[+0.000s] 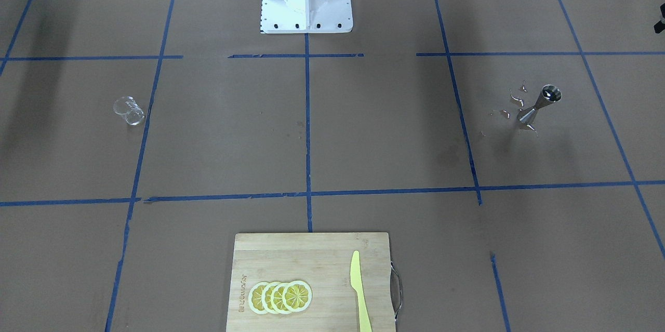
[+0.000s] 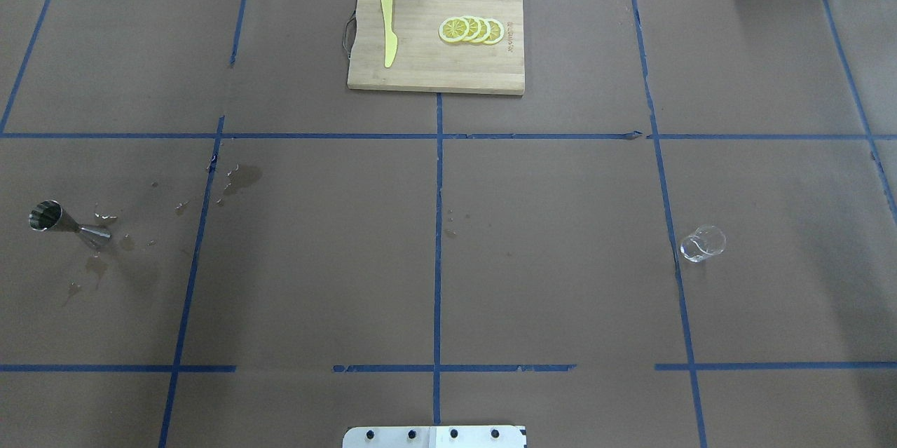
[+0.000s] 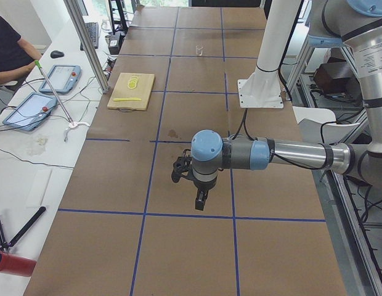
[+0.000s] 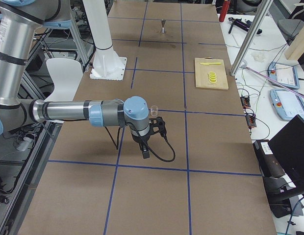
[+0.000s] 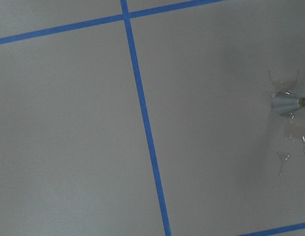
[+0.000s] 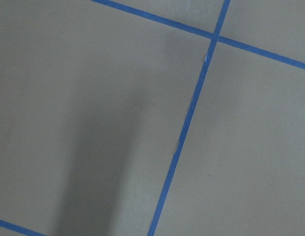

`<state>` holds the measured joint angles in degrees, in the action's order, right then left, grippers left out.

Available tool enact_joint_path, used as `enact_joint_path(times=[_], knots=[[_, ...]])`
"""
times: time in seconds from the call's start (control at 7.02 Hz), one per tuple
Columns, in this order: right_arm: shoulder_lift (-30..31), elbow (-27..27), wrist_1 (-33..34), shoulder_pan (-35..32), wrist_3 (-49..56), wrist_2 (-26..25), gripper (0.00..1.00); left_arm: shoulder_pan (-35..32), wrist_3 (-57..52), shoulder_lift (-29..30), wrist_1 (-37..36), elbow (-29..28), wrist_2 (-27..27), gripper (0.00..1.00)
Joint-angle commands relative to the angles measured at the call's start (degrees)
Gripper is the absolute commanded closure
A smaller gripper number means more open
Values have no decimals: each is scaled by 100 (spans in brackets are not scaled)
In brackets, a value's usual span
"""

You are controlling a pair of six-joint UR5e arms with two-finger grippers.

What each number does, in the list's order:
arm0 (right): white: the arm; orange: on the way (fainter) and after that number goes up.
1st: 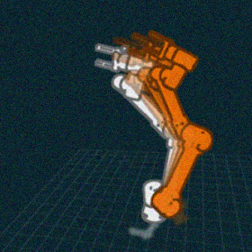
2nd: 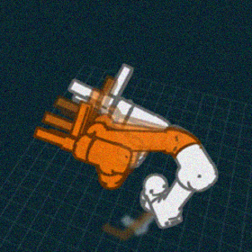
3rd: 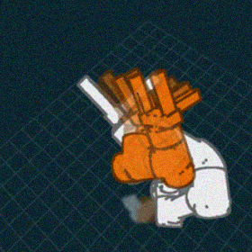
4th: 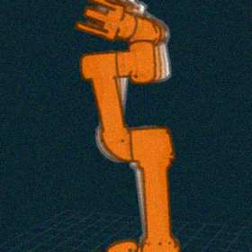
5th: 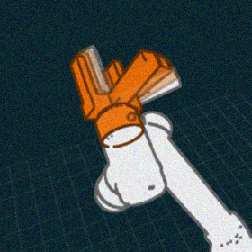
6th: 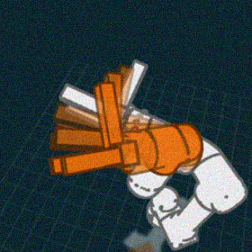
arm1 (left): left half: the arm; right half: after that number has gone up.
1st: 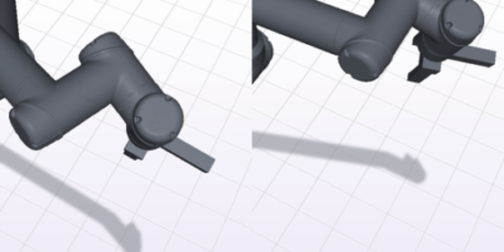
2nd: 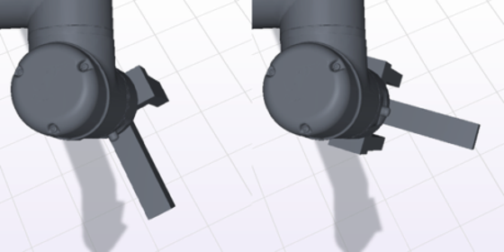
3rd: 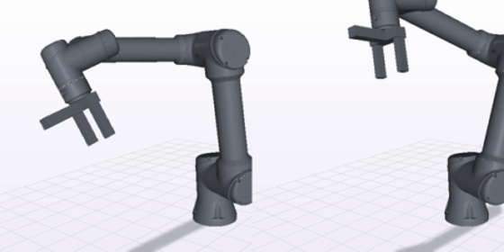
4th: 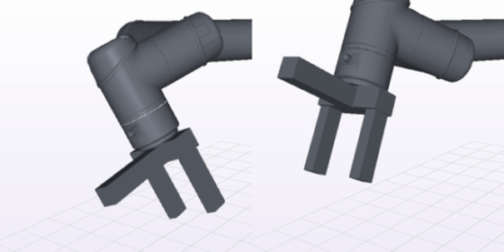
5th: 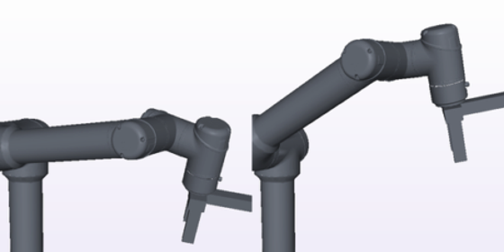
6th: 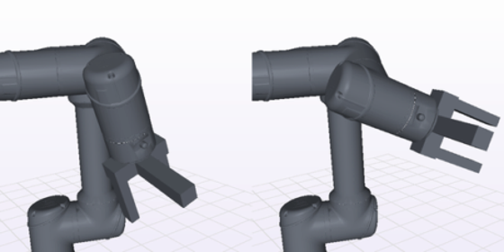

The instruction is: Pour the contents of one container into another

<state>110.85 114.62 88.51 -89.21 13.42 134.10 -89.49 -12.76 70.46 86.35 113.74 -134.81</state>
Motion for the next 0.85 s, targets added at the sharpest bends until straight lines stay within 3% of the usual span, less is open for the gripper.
enact_joint_path(times=[0.0,0.71], knots=[[-2,-1,0,0,-7,-76,0,-182,-200,-23,-13,-88,25,0],[7,-10,9,0,-15,-366,0,-288,-148,65,-400,-9,25,0]])
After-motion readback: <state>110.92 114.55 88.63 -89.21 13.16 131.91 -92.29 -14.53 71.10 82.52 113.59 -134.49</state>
